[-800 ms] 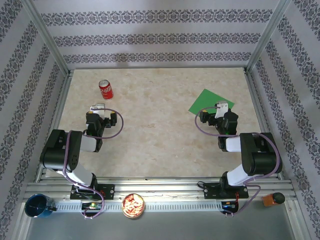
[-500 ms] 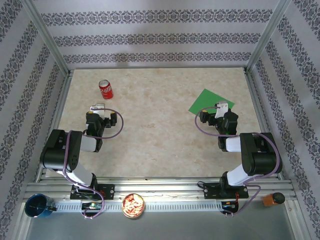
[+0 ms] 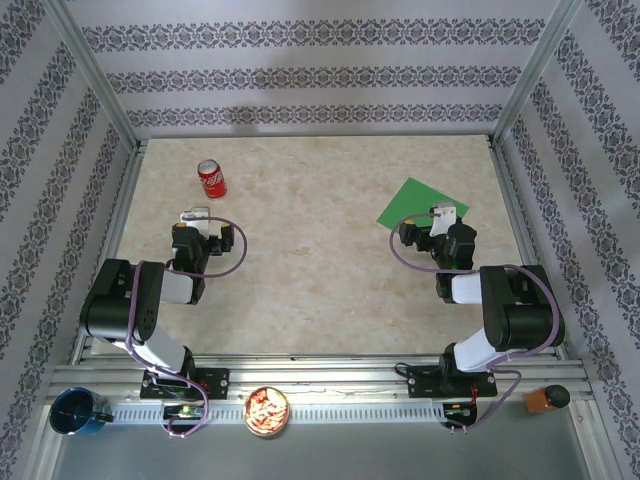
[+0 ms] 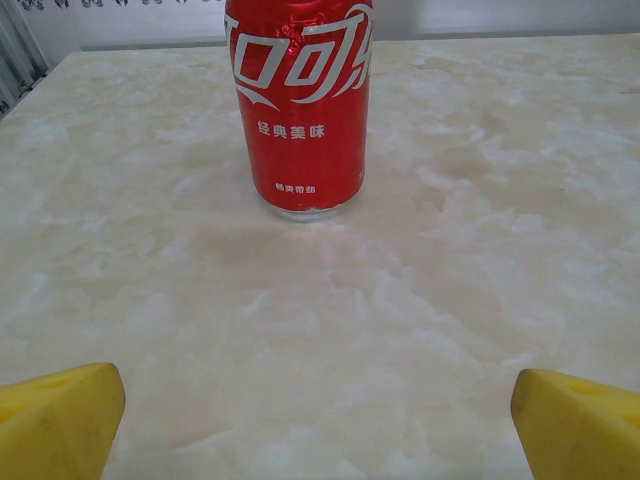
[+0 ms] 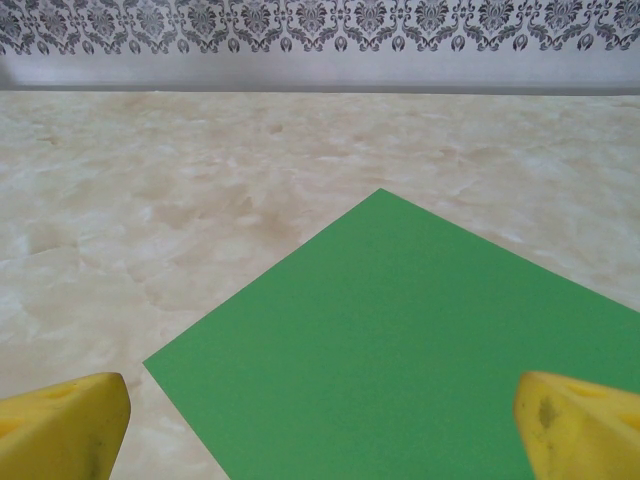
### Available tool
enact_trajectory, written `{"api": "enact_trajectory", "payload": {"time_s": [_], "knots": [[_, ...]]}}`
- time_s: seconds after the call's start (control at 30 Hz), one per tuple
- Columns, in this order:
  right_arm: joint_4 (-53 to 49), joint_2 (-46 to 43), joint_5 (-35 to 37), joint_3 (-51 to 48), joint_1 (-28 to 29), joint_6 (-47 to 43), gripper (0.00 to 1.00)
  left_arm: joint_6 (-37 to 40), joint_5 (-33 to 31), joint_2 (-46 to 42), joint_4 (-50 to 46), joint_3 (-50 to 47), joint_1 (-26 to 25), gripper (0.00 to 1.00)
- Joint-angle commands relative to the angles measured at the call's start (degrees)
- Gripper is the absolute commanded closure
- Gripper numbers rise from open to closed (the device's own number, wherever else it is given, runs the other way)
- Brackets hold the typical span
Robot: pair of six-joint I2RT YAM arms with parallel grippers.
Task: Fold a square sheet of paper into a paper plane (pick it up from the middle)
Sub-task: Move the square sheet of paper to the center of the table.
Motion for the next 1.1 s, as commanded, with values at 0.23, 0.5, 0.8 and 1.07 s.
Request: {"api": "enact_trajectory", "payload": {"time_s": [0.23,0.5,0.8,1.07], "knots": [[1.58,0.35,-1.25,-0.39,-0.20,-0.58,0.02,0.73,0.77,-0.21,-0.13,0.91,0.47,0.01],[1.49,0.53,-2.40,-0.39,-1.16,0.39,0.02,0.78,0.77,-0.28,-0.14,0.91,0.47,0.01],[0.98,0.24,-2.40,-0.38,-1.71,1.10,0.02,0.86,1.21,-0.21,-0.25,1.00,0.47,0.01],[-20.49,-10.28,1.38,7.00,-3.94,7.31,0.02,0.34,-0.50,-3.05,5.21,-2.92,0.47,0.01]]}}
